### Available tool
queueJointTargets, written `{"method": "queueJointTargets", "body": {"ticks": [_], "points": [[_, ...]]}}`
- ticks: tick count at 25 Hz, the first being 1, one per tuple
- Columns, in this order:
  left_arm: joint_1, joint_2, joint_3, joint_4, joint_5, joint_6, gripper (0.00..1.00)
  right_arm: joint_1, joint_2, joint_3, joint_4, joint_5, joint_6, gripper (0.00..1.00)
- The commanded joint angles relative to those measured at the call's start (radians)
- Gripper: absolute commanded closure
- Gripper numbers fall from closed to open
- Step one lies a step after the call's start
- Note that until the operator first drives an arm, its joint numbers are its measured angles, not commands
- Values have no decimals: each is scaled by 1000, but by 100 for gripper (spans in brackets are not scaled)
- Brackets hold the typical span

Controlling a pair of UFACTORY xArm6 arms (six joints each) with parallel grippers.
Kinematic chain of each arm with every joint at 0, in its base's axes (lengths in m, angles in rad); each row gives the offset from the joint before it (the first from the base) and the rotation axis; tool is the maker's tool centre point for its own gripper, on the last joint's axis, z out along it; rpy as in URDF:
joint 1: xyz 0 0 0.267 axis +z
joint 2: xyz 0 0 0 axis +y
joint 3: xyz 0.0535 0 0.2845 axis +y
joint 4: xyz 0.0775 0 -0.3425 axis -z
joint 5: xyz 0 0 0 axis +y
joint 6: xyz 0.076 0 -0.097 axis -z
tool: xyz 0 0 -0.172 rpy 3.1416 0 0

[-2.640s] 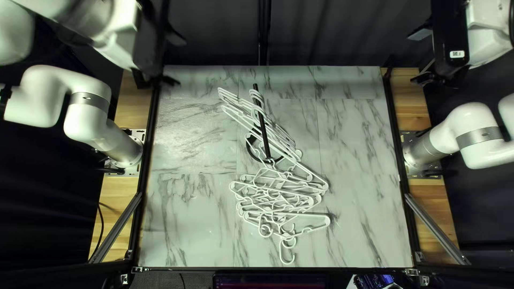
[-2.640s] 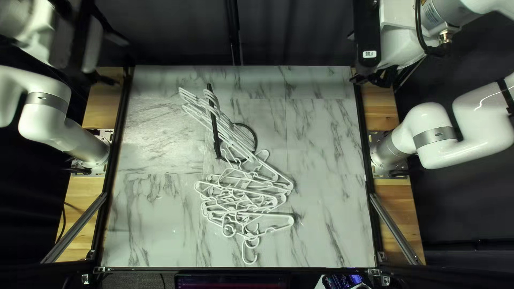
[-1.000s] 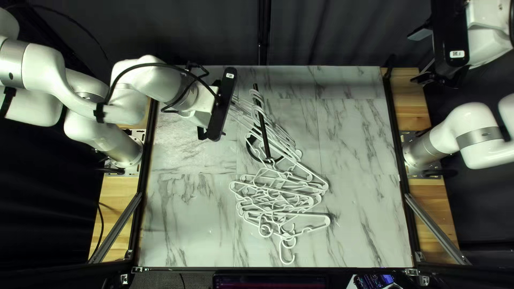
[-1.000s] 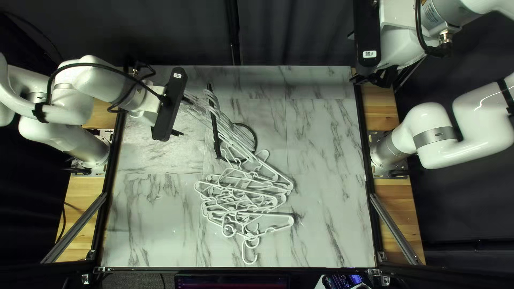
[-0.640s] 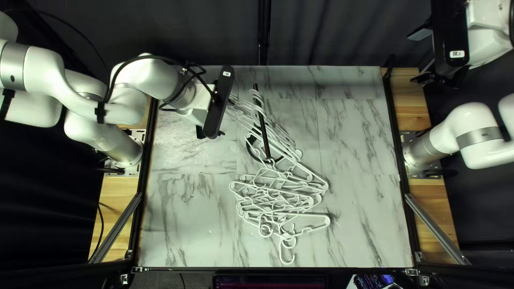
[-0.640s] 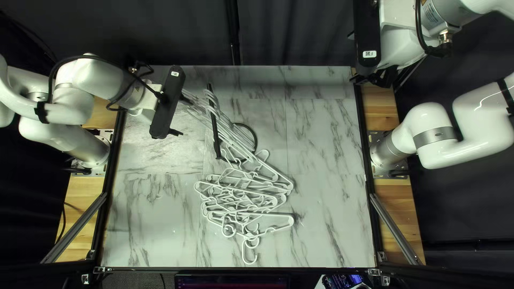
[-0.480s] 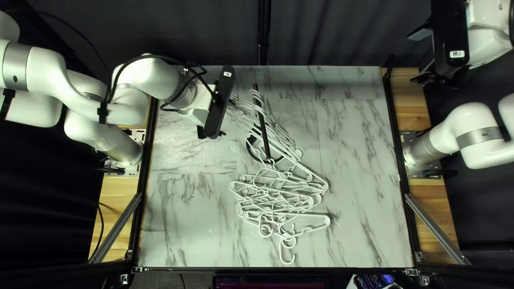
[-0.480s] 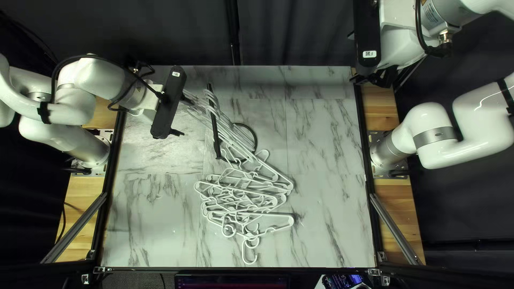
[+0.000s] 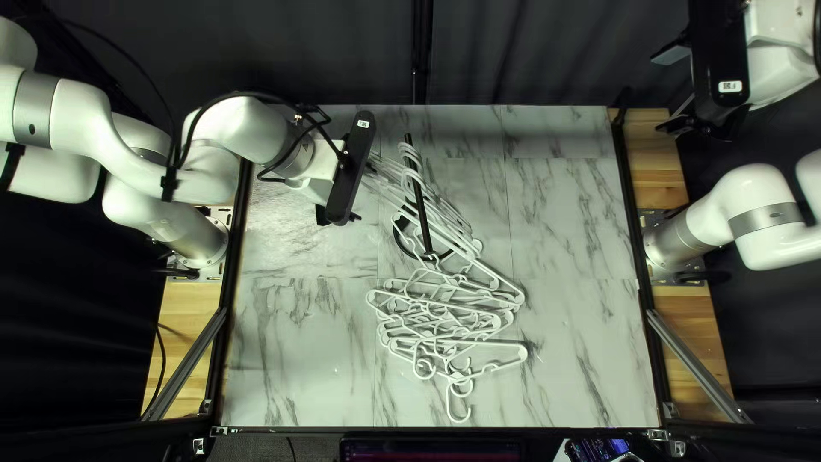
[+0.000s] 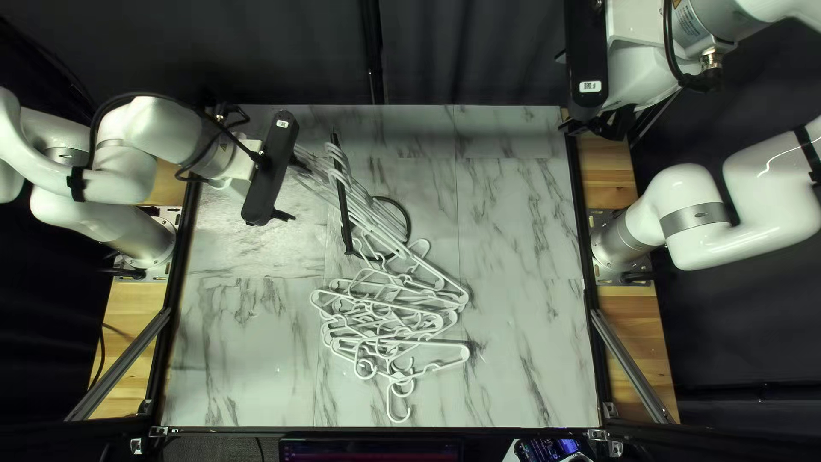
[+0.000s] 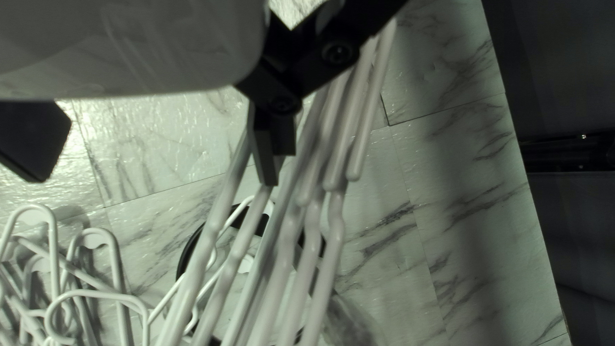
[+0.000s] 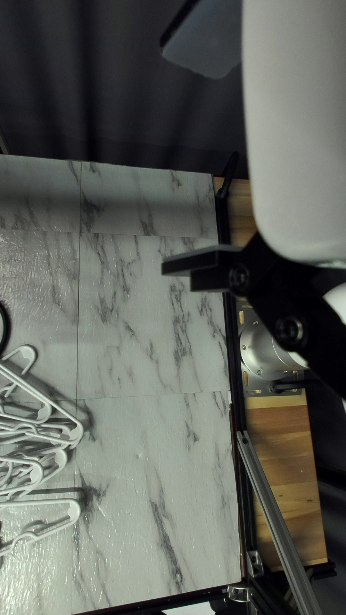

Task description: Remove hangers from rack and place onto table

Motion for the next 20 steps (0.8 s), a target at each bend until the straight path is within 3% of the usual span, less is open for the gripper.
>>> {"method": "queueJointTargets", "body": {"ticks": [1, 3, 4, 7, 8, 9, 10, 20], "points": [[-11, -13, 12, 5, -6, -16, 11, 0, 0, 0, 0, 0, 0, 0], [-14, -13, 13, 6, -10, -20, 28, 0, 0, 0, 0, 0, 0, 0], [-16, -13, 13, 8, -11, -22, 43, 0, 0, 0, 0, 0, 0, 0], [-21, -17, 11, 16, -8, -32, 47, 0, 0, 0, 0, 0, 0, 0], [-24, -19, 10, 21, -5, -38, 66, 0, 0, 0, 0, 0, 0, 0], [-26, -21, 9, 26, -3, -43, 73, 0, 0, 0, 0, 0, 0, 0], [-28, -23, 7, 31, 0, -49, 87, 0, 0, 0, 0, 0, 0, 0], [-74, -29, -38, 125, 45, -165, 94, 0, 0, 0, 0, 0, 0, 0]]}}
